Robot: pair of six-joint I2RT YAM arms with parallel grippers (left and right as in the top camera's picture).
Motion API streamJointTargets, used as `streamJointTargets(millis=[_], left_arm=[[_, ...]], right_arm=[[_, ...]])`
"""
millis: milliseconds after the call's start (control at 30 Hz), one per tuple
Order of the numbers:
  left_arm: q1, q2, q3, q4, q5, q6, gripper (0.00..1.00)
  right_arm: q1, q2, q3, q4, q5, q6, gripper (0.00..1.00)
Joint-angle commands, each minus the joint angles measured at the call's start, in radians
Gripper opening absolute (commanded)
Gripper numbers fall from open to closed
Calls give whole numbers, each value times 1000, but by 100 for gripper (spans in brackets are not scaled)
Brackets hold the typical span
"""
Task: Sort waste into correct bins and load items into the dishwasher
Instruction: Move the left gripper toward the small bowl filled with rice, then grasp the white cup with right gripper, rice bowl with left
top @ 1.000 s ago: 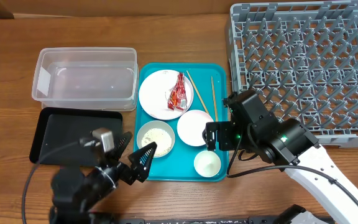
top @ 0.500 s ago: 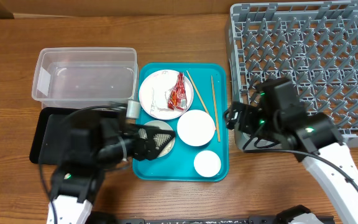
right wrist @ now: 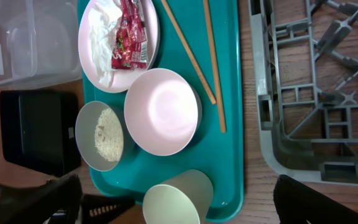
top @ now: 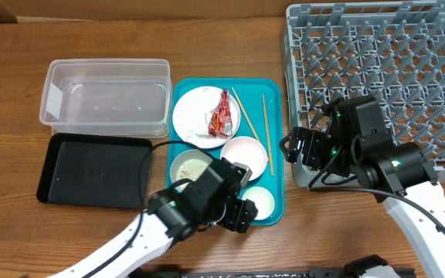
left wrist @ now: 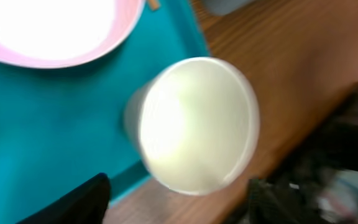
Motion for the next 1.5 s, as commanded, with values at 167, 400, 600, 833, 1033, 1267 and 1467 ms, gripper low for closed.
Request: streamJointTargets(millis=[167, 400, 600, 833, 1033, 1267, 1467], left_arm=[[-6, 137, 56, 36, -122, 17, 42], [-4, 140, 128, -30, -108, 21, 4], [98, 105, 320, -254, -16, 44, 4], [474, 47, 398, -283, 600, 176, 4], [720, 52, 396, -275, 1090, 238, 4], [732, 52, 396, -219, 1251, 237, 4], [732, 52, 396, -220, 1250, 237, 4]], right_arm=[[-3, -14, 3, 3, -8, -11, 100], [-3, -14, 3, 3, -9, -11, 100], [-3, -14, 3, -12, -11, -31, 100], [-2, -25, 3, 87, -357, -272, 100], [14, -25, 3, 238, -675, -337, 99], [131, -21, 3, 451, -684, -280, 100], [189, -14, 3, 534, -678, -246, 81]])
